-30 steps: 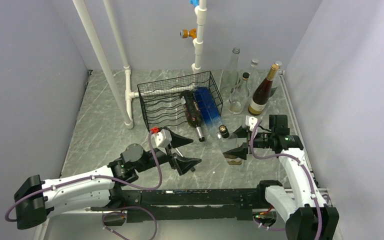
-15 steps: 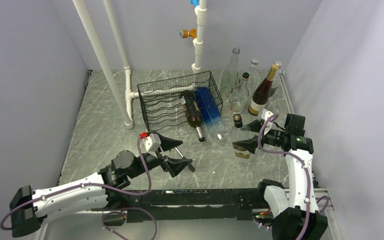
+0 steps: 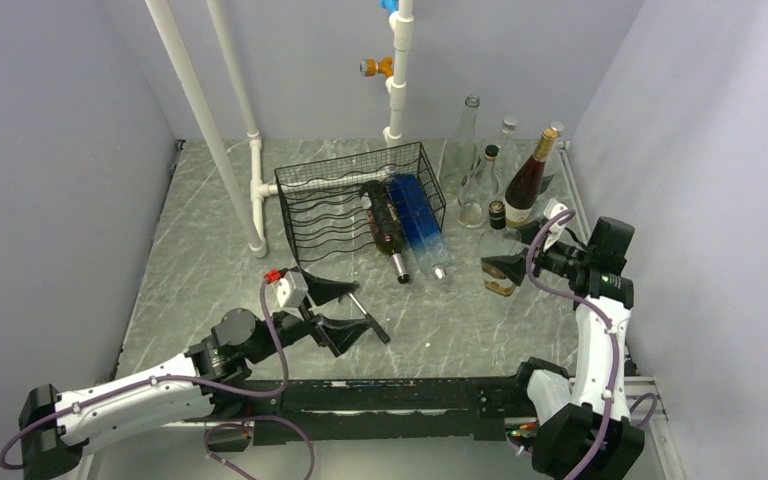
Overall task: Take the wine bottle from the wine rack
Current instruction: Place the wine bottle at the center of the board.
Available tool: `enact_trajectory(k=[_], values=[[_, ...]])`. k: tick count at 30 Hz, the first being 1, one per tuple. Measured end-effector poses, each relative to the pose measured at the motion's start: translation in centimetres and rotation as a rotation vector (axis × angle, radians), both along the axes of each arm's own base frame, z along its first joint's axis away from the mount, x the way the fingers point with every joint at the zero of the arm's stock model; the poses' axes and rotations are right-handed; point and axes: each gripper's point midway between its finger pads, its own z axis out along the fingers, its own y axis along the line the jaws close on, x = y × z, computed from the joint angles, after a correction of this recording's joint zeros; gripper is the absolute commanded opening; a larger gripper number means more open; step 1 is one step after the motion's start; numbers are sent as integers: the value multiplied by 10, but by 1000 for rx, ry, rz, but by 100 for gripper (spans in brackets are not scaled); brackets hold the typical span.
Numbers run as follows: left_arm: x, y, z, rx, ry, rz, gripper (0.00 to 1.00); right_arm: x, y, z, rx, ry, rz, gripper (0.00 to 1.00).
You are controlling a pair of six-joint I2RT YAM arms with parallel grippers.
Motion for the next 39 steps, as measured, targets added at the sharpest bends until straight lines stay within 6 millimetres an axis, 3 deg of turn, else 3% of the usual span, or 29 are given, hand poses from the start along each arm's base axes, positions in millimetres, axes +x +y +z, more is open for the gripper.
enact_trajectory(k=[6, 14, 39], values=[[0, 4, -4, -2, 1, 10, 99, 27, -16, 11, -3, -56, -72, 0], [1, 9, -5, -4, 4, 28, 99, 56, -36, 12, 41, -73, -176, 0], [2, 16, -24, 10, 25, 49, 99, 89, -78, 5, 177, -97, -433, 0]])
